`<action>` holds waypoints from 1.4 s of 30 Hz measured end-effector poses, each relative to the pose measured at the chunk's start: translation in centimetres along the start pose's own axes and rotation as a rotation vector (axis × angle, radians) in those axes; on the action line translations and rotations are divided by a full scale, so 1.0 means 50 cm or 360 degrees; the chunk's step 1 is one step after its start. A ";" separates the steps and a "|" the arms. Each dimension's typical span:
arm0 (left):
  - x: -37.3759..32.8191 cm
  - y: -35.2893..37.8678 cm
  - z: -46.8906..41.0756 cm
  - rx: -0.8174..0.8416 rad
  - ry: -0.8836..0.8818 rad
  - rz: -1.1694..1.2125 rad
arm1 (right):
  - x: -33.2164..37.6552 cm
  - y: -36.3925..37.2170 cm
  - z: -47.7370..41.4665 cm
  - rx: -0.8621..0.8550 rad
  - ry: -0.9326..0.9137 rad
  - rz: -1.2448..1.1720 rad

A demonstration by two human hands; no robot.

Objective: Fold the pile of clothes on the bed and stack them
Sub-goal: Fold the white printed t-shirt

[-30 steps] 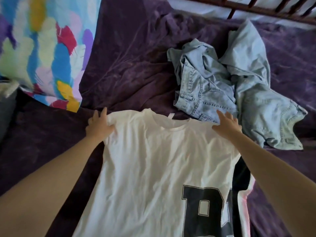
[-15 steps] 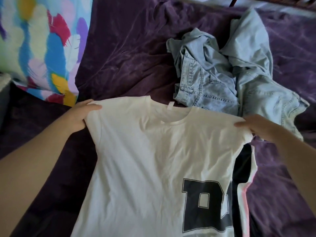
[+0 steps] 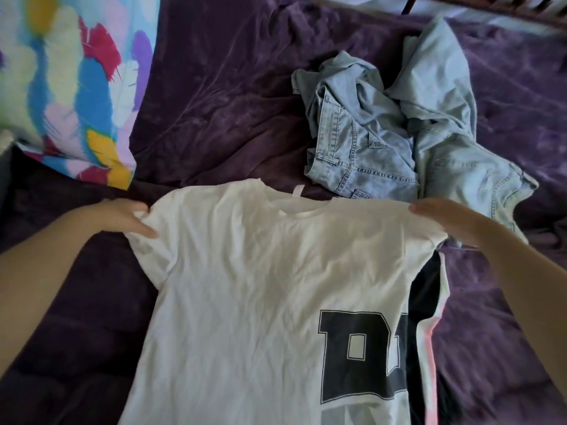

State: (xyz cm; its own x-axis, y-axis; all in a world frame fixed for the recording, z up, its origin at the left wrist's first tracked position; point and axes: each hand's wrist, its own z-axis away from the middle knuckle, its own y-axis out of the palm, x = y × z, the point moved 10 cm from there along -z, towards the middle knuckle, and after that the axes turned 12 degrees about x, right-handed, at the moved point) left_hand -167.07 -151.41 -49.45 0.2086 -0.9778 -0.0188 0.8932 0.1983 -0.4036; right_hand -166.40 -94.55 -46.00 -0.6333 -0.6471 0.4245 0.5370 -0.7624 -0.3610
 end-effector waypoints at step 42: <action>0.132 0.235 0.009 -0.0409 -0.0137 0.2908 | -0.337 0.128 0.125 -0.0935 0.0322 -0.1444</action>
State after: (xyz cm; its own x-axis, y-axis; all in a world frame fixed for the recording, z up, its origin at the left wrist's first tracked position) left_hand -155.01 -155.49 -53.91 0.7537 0.4241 -0.5020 -0.5147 0.8559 -0.0496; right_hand -148.81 -88.52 -50.30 -0.7671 0.2066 0.6074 -0.4892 -0.8008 -0.3456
